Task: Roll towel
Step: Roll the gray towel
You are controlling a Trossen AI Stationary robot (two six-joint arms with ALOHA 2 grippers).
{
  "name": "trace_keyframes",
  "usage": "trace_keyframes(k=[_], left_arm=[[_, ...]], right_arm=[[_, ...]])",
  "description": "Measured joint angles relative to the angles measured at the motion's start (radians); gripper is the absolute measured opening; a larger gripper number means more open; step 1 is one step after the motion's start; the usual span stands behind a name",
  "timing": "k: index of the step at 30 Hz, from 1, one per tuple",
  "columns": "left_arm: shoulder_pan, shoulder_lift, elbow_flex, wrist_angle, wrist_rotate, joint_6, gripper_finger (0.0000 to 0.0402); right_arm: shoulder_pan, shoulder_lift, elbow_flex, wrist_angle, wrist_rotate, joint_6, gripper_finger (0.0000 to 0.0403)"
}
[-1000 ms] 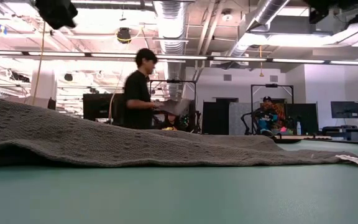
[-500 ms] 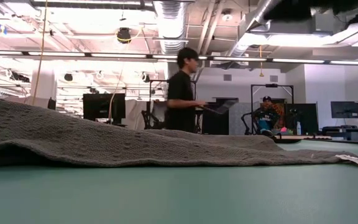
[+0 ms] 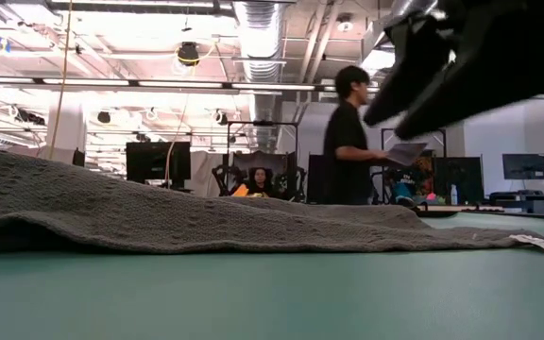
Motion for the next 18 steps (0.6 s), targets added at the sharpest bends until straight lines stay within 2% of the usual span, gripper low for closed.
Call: trace_keyframes(k=[4, 11, 18], left_arm=[[-0.016, 0.084, 0.074, 0.000, 0.043, 0.007, 0.0201], [-0.032, 0.145, 0.198, -0.002, -0.042, -0.024, 0.0201], [-0.037, 0.162, 0.213, 0.028, -0.060, -0.166, 0.0202]], right_arm=[[0.015, 0.067, 0.030, -0.062, -0.004, 0.037, 0.0260], [0.011, 0.167, 0.031, -0.075, -0.010, 0.049, 0.0260], [-0.003, 0.170, 0.024, -0.097, -0.010, 0.150, 0.0260]])
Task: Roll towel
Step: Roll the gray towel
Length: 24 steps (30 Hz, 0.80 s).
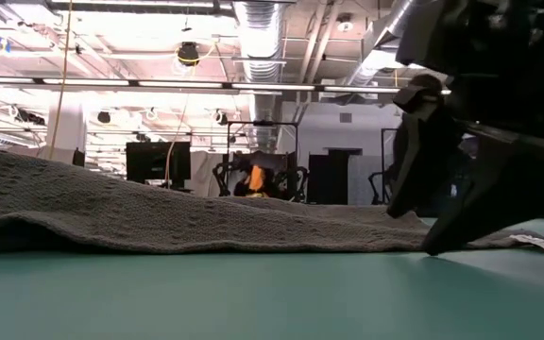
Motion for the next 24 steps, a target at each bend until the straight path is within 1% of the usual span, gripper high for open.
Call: trace_keyframes(k=[2, 6, 8, 12, 14, 16, 19, 24], left_arm=[[0.000, 0.025, -0.002, 0.007, 0.014, -0.011, 0.0202], [0.007, 0.075, -0.002, 0.034, 0.093, -0.020, 0.0202], [0.013, 0.100, -0.002, 0.034, 0.116, -0.036, 0.0202], [0.020, 0.115, -0.001, 0.033, 0.115, -0.057, 0.0202], [0.021, 0.115, -0.001, 0.023, 0.099, -0.073, 0.0202], [0.023, 0.115, -0.001, 0.014, 0.088, -0.089, 0.0200], [0.023, 0.115, -0.001, -0.026, 0.094, -0.121, 0.0187], [0.022, 0.115, -0.001, -0.072, 0.103, -0.153, 0.0145]], right_arm=[[0.001, 0.000, -0.001, -0.010, 0.004, 0.002, 0.0260], [0.004, 0.002, 0.000, -0.034, 0.014, 0.003, 0.0260], [0.004, 0.002, 0.000, -0.045, 0.016, 0.011, 0.0260], [0.004, 0.002, 0.000, -0.067, 0.017, 0.063, 0.0257], [0.002, 0.002, -0.004, -0.075, 0.018, 0.094, 0.0247], [-0.002, 0.002, -0.010, -0.079, 0.018, 0.108, 0.0227], [-0.013, 0.001, -0.016, -0.093, 0.016, 0.138, 0.0180], [-0.037, 0.001, -0.018, -0.128, 0.008, 0.203, 0.0090]])
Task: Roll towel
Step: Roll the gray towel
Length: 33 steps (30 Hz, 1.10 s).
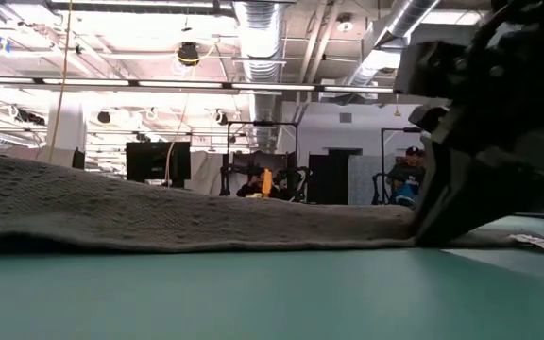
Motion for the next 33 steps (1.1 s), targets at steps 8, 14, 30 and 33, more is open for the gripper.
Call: trace_keyframes(k=[8, 14, 30, 33], left_arm=[[0.000, 0.000, 0.000, -0.090, 0.033, -0.012, 0.0049], [0.000, 0.000, 0.000, -0.177, 0.042, -0.007, 0.0005], [0.039, 0.000, 0.025, -0.317, -0.026, 0.028, 0.0000], [0.060, 0.000, 0.088, -0.413, -0.104, 0.028, 0.0000]], right_arm=[[-0.016, 0.001, -0.001, -0.018, 0.010, 0.039, 0.0011], [0.004, 0.001, 0.048, -0.088, 0.024, 0.059, 0.0005], [0.093, 0.001, 0.533, -0.781, 0.221, 0.321, 0.0003], [0.093, 0.000, 0.612, -0.944, 0.225, 0.479, 0.0003]])
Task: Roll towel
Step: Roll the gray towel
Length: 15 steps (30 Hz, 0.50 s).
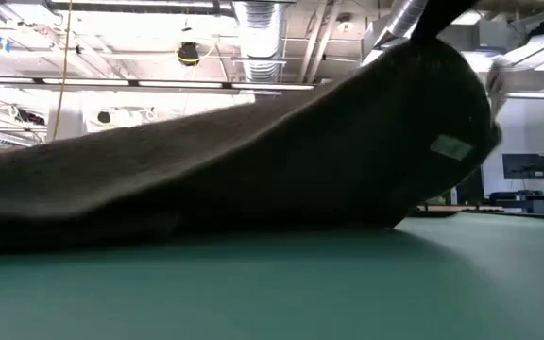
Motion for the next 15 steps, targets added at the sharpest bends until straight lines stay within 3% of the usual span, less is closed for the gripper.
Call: trace_keyframes(k=[3, 6, 11, 13, 15], left_arm=[[0.018, 0.000, 0.089, -0.101, -0.079, 0.020, 0.0000], [0.039, -0.015, 0.140, -0.100, -0.156, 0.154, 0.0000], [0.100, -0.049, 0.179, -0.101, -0.254, 0.215, 0.0000], [0.114, -0.050, 0.185, -0.103, -0.253, 0.244, 0.0000], [0.113, -0.050, 0.185, -0.102, -0.186, 0.323, 0.0000]], right_arm=[[-0.001, 0.000, 0.055, -0.130, 0.002, 0.081, 0.0003], [-0.004, -0.015, 0.089, -0.131, 0.025, 0.018, 0.0003], [-0.003, -0.043, 0.175, -0.133, 0.087, -0.010, 0.0003], [-0.002, -0.044, 0.198, -0.133, 0.103, -0.017, 0.0003], [0.000, -0.043, 0.210, -0.133, 0.101, -0.050, 0.0003]])
